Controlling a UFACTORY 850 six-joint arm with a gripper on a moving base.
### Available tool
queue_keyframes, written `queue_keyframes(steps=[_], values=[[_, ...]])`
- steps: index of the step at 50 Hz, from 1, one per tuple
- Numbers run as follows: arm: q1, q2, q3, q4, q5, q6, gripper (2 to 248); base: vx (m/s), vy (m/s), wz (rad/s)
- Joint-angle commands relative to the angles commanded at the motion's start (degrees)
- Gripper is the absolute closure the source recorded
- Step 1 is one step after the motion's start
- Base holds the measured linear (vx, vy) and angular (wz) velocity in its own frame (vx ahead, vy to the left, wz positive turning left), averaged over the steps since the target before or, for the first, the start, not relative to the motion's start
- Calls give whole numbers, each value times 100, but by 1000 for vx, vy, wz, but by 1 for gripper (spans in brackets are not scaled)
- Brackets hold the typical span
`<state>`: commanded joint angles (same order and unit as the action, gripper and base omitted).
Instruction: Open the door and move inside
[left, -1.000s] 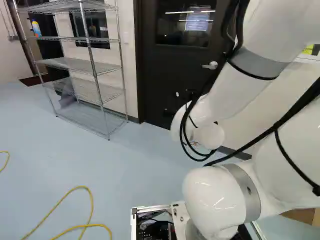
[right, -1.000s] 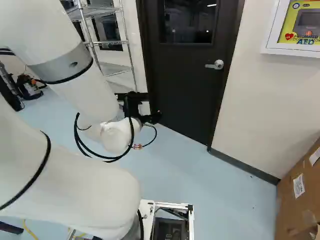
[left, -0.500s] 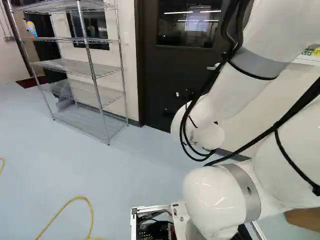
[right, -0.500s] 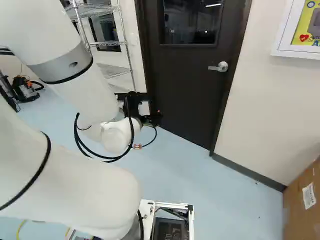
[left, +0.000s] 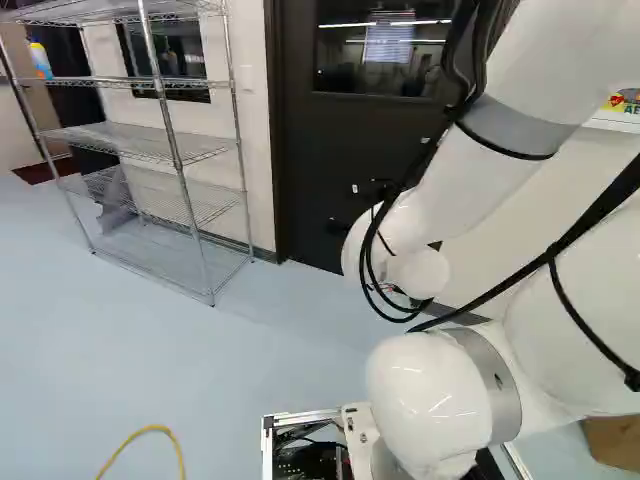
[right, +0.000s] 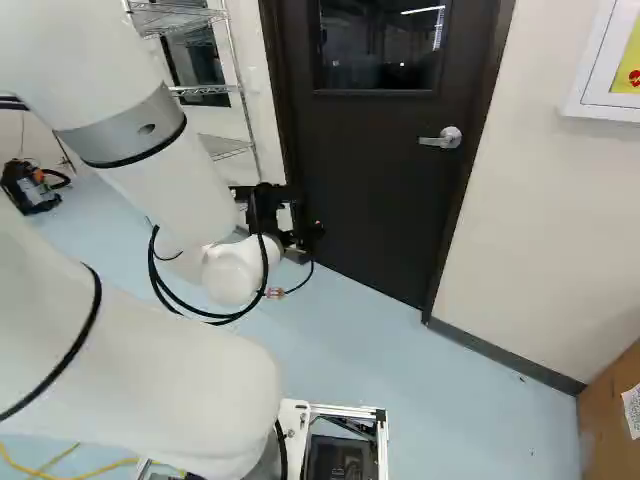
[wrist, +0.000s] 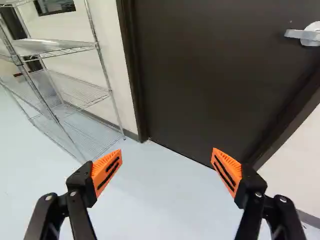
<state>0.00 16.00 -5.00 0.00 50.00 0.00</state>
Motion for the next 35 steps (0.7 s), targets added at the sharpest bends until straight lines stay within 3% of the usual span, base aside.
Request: queue_keyframes(steps=[35], values=[[0, 0, 0, 0, 0, 0, 3, 201, 4, -286]])
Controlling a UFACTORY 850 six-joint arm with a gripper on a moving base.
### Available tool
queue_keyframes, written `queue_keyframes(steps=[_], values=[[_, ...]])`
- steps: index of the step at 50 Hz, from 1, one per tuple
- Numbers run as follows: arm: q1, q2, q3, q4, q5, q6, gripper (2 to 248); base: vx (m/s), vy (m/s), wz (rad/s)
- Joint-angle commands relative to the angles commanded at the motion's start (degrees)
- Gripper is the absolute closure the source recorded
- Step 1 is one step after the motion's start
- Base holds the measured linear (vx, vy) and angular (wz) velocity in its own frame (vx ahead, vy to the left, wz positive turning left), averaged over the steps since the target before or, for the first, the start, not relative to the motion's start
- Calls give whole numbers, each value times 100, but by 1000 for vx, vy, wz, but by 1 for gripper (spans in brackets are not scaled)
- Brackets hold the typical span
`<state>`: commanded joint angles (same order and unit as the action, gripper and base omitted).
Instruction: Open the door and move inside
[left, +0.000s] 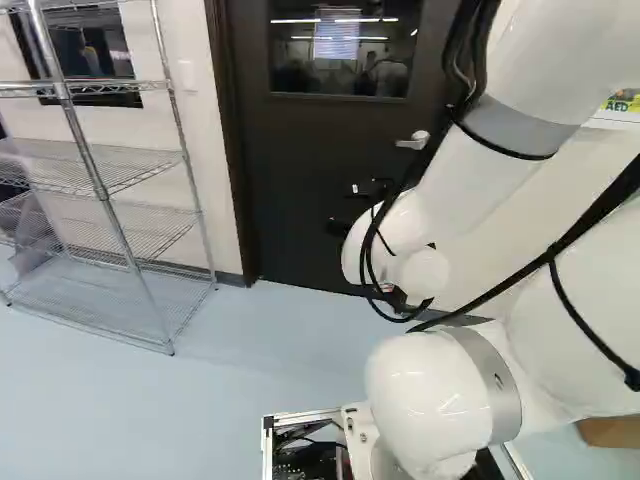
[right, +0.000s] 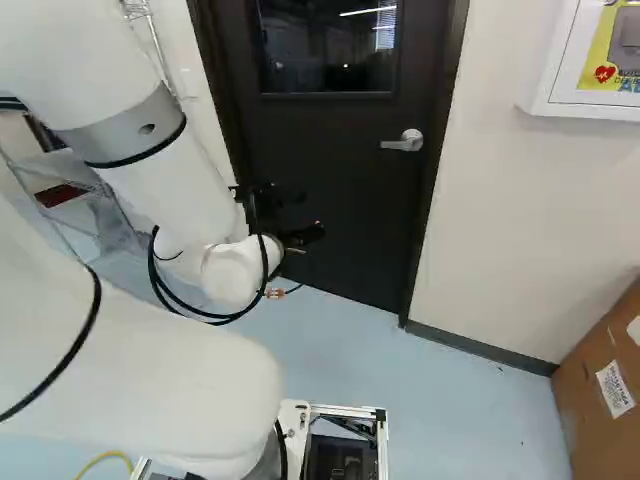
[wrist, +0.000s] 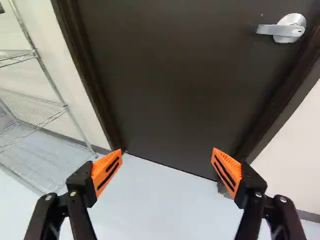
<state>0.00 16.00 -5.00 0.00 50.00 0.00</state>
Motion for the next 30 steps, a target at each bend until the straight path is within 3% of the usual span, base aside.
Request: queue_keyframes(steps=[30], values=[[0, 0, 0, 0, 0, 0, 3, 191, 27, -298]])
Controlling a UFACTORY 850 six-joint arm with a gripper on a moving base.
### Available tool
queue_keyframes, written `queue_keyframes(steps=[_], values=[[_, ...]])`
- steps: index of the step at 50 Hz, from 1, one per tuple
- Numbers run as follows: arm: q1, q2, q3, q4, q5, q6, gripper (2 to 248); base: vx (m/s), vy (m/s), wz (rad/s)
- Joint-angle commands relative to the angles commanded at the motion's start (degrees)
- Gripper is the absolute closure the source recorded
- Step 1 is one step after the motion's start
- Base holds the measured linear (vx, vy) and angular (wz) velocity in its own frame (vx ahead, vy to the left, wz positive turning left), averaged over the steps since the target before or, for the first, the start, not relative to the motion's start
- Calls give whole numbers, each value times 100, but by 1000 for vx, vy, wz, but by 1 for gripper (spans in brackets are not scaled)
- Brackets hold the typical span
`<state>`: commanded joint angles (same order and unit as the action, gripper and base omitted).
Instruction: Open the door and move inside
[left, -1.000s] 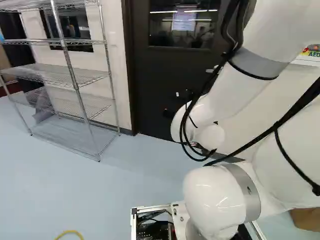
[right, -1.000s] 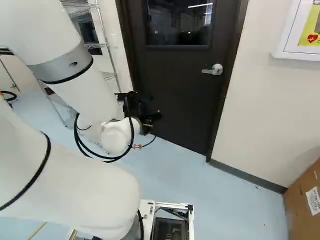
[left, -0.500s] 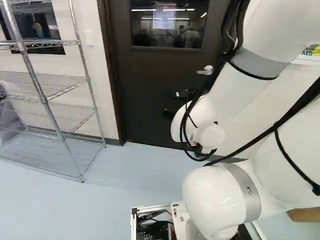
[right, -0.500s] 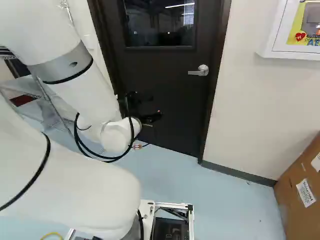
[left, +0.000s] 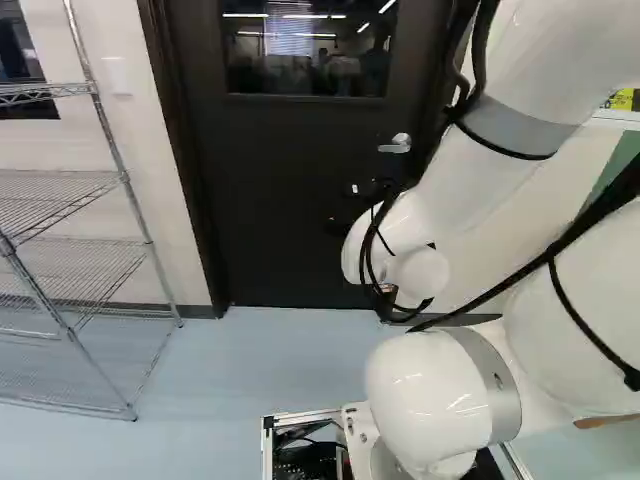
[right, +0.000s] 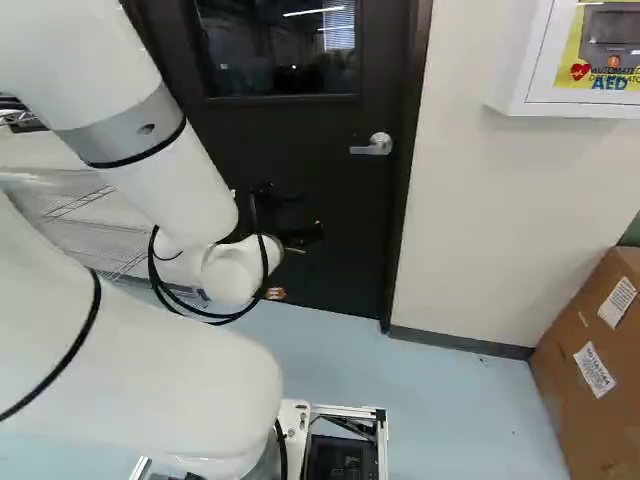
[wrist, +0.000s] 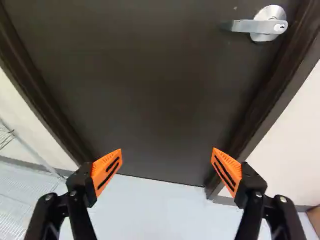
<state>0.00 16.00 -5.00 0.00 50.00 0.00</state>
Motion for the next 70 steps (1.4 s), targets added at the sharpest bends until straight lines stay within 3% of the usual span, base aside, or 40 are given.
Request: queue_keyframes(steps=[51, 70], values=[[0, 0, 0, 0, 0, 0, 3, 143, 44, -321], [0, 0, 0, 0, 0, 0, 3, 48, 49, -49]])
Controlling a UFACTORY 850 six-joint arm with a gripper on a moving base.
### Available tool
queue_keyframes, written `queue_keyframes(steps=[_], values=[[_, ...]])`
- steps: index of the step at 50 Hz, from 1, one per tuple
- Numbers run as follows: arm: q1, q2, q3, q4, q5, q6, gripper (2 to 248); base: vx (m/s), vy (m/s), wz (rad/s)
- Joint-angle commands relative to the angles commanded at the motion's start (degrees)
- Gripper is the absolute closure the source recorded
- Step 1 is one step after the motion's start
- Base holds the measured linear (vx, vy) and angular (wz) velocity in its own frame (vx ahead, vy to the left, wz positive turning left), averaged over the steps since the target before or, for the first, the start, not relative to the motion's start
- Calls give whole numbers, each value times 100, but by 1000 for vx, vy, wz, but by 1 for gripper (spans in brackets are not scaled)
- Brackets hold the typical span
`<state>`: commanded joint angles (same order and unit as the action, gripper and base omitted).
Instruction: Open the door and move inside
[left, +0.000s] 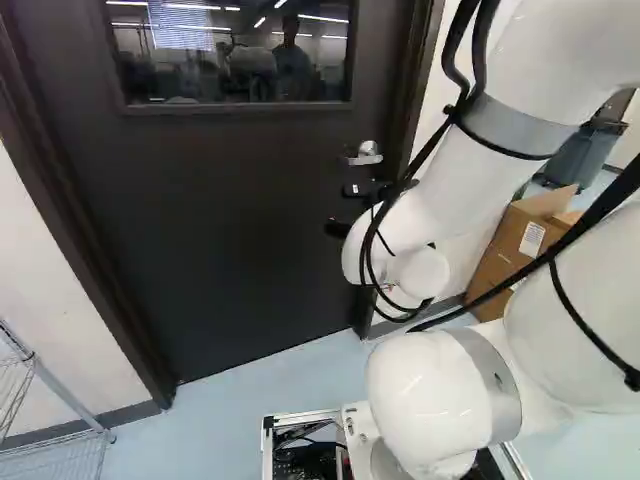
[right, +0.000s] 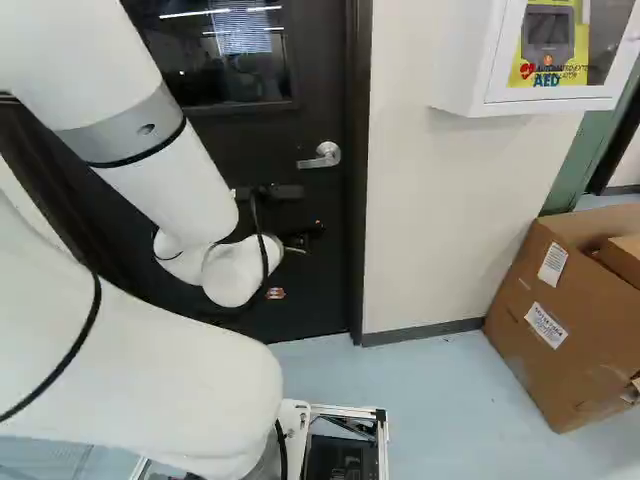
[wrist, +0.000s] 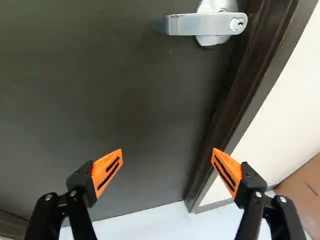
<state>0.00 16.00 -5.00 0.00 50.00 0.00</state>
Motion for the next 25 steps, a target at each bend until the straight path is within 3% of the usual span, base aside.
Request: queue_keyframes(steps=[25], values=[[0, -126, -107, 0, 0, 0, 3, 0, 0, 0]])
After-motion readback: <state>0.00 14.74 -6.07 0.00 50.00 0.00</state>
